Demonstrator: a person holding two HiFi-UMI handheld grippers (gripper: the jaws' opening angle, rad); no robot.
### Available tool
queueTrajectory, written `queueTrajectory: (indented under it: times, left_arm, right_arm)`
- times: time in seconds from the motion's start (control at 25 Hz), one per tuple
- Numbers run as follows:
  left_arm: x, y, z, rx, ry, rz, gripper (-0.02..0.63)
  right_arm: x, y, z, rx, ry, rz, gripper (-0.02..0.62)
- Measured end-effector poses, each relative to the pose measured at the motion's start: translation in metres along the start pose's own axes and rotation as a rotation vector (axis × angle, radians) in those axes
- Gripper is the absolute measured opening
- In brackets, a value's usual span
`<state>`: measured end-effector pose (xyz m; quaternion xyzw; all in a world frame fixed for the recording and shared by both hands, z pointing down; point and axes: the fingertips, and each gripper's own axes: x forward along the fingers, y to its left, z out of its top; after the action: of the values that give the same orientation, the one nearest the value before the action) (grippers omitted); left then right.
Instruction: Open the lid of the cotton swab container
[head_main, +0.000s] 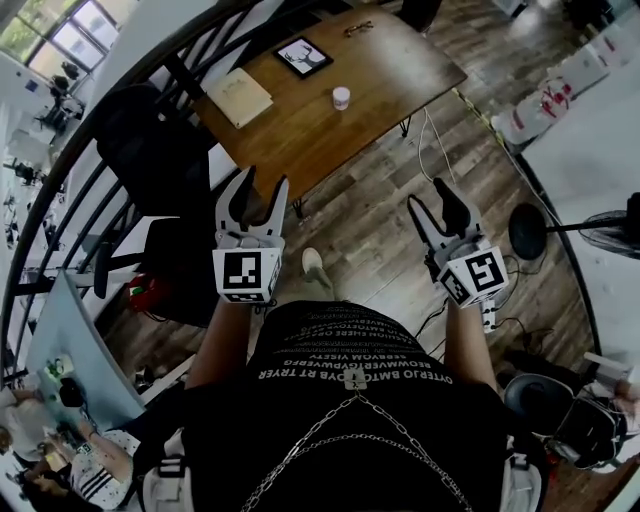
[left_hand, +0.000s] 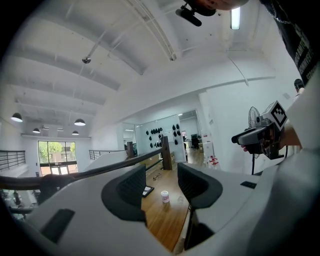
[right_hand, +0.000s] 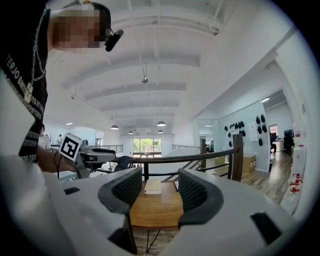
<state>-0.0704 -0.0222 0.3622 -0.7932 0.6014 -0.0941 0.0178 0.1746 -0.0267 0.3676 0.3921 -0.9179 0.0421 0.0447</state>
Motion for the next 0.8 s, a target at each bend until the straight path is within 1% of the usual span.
queueTrajectory:
  times: [0.16,0.4,0.56,0.8]
  left_arm:
    - [0.02,0.021,-0.006,-0.008,0.014,0.001,0.213]
    - [0.046,0.055,-0.001,-0.013,-0.001,0.0,0.213]
    - [0.058,0.077,-0.005,-0.017,-0.009,0.001,0.213]
    - [0.077,0.091,-0.005,-0.012,-0.019,-0.023,0.213]
  right_arm:
    - [0.033,-0.004,0.005,-0.003,0.004,0.018,0.216]
    - [0.078,-0.002,0.017,-0.02,0.016,0.044,0.216]
    - [0.1,0.001,0.025,-0.037,0.025,0.057,0.216]
    - [0.125,-0.004,0.04,-0.051,-0.004,0.044,0.215]
